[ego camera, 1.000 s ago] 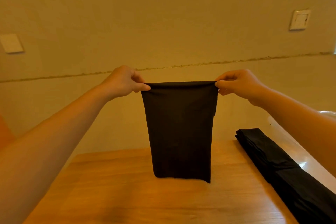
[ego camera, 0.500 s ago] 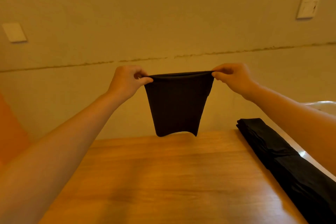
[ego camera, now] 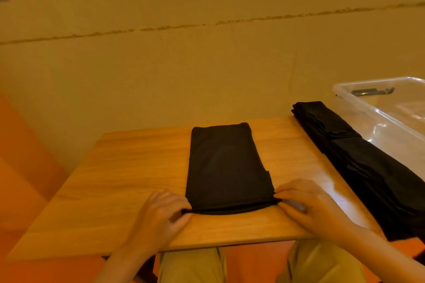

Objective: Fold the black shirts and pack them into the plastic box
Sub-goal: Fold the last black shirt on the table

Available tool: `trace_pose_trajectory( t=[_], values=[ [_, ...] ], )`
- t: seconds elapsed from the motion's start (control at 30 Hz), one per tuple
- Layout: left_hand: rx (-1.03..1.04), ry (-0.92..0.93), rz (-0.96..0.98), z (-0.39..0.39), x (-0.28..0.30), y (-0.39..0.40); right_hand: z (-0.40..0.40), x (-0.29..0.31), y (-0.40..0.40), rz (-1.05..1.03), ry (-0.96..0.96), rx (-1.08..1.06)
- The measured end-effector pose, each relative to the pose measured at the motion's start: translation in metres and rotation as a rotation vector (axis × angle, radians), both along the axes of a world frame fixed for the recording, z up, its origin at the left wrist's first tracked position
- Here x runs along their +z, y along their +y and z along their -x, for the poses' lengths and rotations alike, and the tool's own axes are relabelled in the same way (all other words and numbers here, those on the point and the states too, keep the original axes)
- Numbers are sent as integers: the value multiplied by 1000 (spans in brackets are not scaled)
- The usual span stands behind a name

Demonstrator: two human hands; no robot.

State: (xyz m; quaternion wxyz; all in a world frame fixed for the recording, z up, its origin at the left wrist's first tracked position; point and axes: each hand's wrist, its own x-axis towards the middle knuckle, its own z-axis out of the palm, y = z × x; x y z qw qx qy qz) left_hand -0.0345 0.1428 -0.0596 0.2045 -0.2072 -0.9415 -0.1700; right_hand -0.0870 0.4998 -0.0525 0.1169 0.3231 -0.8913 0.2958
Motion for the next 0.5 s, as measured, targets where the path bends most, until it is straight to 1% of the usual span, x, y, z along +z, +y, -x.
trace_pose_trajectory(
  t=[0.1, 0.17, 0.23, 0.3, 0.37, 0.4, 0.43, 0.5],
  values=[
    [-11, 62, 15, -10, 3, 0, -13, 3, 0, -33, 102, 38],
    [-23, 110, -30, -14, 8, 5, -21, 7, -5, -53, 128, 57],
    [-17, 162, -122, -11, 15, 16, -23, 12, -15, 21, 136, 45],
    [35, 165, -189, 0, 25, 33, -19, 21, -34, 99, 139, 10],
    [141, 115, -216, 16, 35, 52, -10, 34, -60, 122, 115, -58],
    [206, 62, -217, 25, 37, 62, -5, 38, -75, 95, 79, -98],
    [257, -8, -218, 33, 38, 71, 0, 39, -89, 40, 34, -129],
    [285, -176, -181, 46, 29, 82, 9, 29, -109, -102, -47, -151]
  ],
)
